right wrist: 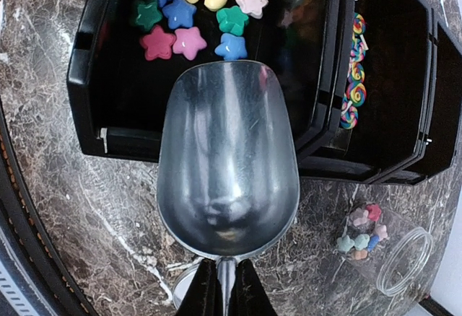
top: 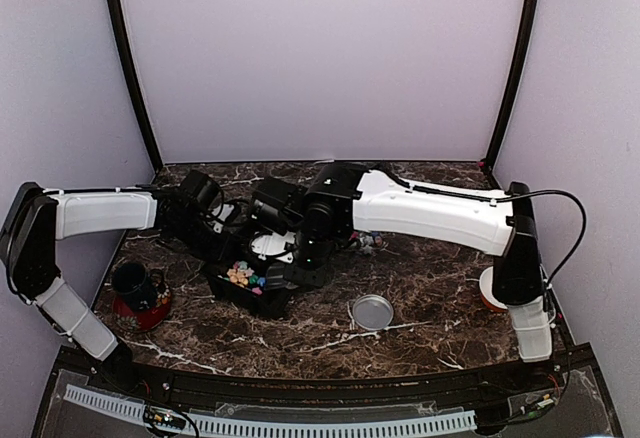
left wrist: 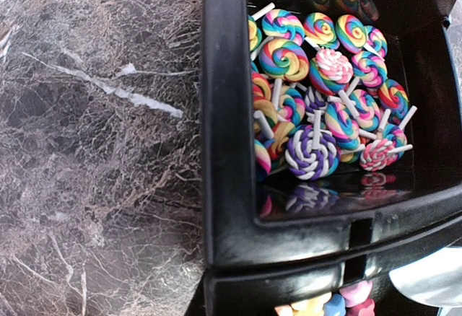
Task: Pack the candies
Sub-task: Scoop the fake candies from the plate.
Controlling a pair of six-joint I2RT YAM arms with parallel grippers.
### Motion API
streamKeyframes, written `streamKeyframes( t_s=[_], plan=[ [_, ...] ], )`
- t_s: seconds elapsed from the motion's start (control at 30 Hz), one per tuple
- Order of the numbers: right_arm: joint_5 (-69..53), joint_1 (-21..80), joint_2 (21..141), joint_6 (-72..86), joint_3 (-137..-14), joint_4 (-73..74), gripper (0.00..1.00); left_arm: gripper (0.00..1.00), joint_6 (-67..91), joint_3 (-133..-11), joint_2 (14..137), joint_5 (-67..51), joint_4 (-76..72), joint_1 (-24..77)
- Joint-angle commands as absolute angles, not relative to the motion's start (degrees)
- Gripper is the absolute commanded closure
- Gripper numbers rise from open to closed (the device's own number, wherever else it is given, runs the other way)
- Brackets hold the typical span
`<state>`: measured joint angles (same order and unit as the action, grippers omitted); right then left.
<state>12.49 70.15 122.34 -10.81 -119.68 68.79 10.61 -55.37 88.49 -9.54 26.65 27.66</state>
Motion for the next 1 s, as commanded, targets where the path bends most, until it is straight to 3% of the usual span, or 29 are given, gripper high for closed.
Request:
streamKeyframes(
  t_s=[0.0, 0.63, 0.97],
  plan=[
    [16.20, 71.14, 125.10, -11.68, -122.41, 69.33, 1.00, 1.00, 10.19, -59.04, 86.74, -12.45, 20.74, 28.08],
    [14.12, 73.48, 131.17, -17.18, -122.94, 66.88, 1.00, 1.00, 10.62, -58.72, 86.27, -13.28, 19.52, 28.17],
    [6.96, 73.97, 134.05, -20.66, -122.37, 62.74, 1.00, 1.00, 10.61, -58.28, 85.31, -14.20, 18.61, 28.17]
  ],
)
